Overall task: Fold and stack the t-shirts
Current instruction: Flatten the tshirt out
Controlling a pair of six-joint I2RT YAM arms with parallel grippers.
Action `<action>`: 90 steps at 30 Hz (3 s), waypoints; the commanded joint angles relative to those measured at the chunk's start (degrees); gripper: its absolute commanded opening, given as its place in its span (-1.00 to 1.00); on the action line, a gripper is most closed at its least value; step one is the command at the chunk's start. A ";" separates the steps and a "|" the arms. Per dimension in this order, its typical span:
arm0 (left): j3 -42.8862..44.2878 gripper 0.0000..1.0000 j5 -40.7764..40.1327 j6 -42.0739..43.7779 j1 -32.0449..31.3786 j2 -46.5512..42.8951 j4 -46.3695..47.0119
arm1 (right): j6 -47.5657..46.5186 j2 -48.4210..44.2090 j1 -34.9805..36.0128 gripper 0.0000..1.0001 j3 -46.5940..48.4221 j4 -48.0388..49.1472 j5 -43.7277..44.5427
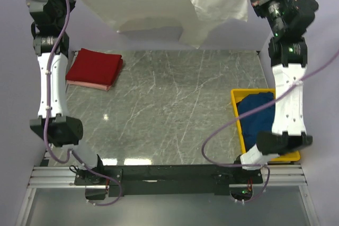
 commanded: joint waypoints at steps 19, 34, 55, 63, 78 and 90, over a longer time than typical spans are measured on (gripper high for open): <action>-83.84 -0.99 -3.42 -15.09 3.32 -28.83 6.11 | -7.23 -18.26 -1.14 -1.00 -80.28 1.13 -1.40; -98.53 -0.99 -7.55 -14.13 3.32 -44.56 4.44 | -12.77 -25.90 -1.67 -0.75 -87.68 -5.89 9.49; -97.48 -0.99 -5.01 -12.99 3.06 -45.62 4.26 | -14.35 -14.42 34.88 -0.11 -80.03 -9.16 24.79; -97.83 -0.99 -5.09 -12.81 2.79 -45.53 4.26 | -14.18 -6.40 38.93 -0.08 -77.57 -8.54 27.60; -98.01 -0.99 -5.44 -12.55 2.71 -46.85 3.47 | -8.83 -9.89 46.05 -1.00 -81.17 -11.09 21.91; -98.01 -0.99 -5.71 -12.73 2.62 -46.85 3.56 | -3.46 -23.70 46.50 -0.67 -85.84 -8.71 1.59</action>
